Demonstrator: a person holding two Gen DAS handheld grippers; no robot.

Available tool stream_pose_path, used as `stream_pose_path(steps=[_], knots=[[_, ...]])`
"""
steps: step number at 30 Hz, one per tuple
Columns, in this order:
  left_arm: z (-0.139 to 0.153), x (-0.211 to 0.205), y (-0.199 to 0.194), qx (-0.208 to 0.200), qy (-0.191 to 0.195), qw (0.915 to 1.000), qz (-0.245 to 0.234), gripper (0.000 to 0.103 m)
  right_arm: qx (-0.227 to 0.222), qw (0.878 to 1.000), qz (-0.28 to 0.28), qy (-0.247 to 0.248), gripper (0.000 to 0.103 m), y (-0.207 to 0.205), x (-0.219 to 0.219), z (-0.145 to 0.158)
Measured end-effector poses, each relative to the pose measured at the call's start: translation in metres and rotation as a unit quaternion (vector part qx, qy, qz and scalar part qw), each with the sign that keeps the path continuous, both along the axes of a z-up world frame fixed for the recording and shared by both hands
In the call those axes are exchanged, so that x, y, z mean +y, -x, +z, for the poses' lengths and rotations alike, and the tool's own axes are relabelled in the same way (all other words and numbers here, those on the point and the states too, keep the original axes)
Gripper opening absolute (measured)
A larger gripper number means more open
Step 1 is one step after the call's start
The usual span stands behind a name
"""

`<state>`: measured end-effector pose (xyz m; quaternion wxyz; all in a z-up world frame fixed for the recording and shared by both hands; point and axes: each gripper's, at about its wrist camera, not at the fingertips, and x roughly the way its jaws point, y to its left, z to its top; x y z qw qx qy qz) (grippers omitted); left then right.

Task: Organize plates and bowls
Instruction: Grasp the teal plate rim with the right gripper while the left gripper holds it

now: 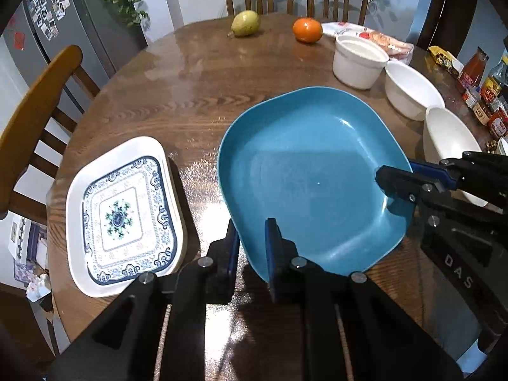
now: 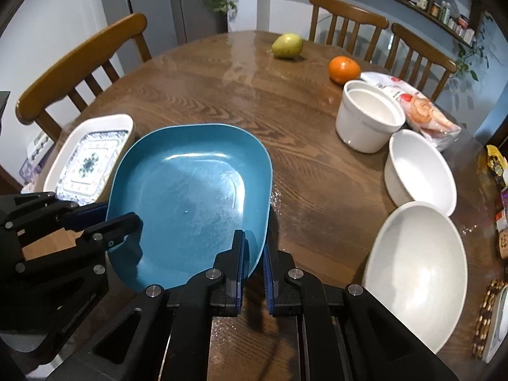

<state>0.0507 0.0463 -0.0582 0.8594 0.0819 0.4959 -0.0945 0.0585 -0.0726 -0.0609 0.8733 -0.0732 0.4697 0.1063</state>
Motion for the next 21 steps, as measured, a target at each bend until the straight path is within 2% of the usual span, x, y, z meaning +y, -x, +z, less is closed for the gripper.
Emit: stream_pose_path(steps=[21], knots=[[0.024,0.026,0.017,-0.048,-0.014,0.9981,0.036,0.014,-0.044,0.998,0.027,-0.028,0.012,0.021,0.024,0.036]])
